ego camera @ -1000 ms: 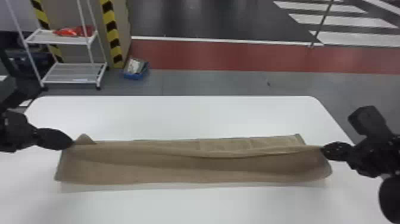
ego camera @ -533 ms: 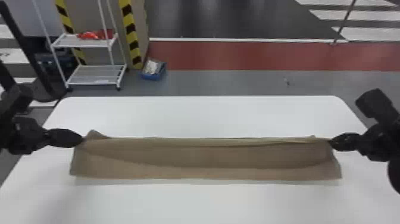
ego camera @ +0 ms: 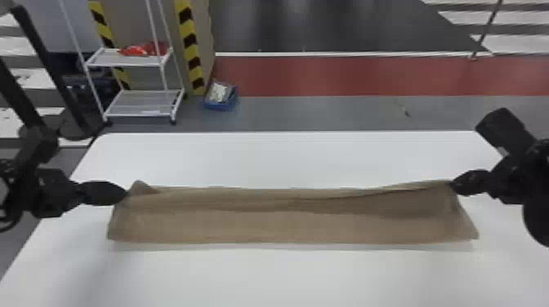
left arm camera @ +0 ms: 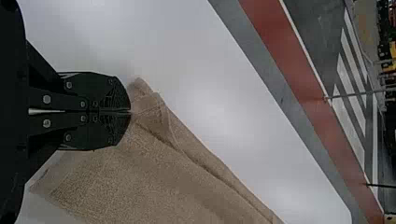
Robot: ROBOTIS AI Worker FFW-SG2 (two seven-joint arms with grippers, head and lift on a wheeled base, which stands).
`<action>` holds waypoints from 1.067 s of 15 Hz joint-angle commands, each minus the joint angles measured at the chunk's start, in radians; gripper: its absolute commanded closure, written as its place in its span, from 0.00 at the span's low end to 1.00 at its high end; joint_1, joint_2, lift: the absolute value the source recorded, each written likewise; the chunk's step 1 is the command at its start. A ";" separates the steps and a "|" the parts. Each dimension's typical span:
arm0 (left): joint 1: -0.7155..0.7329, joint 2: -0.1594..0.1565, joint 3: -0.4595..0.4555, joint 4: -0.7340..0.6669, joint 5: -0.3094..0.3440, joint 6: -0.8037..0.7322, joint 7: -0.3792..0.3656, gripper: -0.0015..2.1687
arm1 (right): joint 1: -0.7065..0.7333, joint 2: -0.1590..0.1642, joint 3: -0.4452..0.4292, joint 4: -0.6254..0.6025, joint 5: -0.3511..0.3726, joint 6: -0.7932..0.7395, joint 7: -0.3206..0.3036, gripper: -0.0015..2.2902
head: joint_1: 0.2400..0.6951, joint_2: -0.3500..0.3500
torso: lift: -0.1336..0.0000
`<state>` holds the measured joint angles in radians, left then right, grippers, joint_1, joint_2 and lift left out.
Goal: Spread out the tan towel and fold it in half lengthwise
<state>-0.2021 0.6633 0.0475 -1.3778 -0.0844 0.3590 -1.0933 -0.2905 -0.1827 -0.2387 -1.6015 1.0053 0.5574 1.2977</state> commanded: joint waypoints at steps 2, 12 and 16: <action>0.010 -0.002 0.000 0.000 0.000 -0.007 0.007 0.62 | -0.012 0.006 0.027 0.028 0.029 0.000 -0.011 0.26 | 1.00 0.54 | 0.04; 0.093 -0.030 0.052 0.005 0.126 -0.077 0.210 0.05 | 0.054 0.003 0.024 -0.026 0.024 0.019 -0.044 0.02 | 1.00 0.56 | 0.04; 0.133 -0.057 0.094 0.010 0.184 -0.114 0.299 0.09 | 0.074 0.008 0.022 -0.041 0.021 0.019 -0.044 0.02 | 1.00 0.57 | 0.04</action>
<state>-0.0762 0.6121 0.1348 -1.3707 0.0904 0.2521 -0.7955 -0.2206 -0.1762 -0.2161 -1.6400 1.0263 0.5765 1.2532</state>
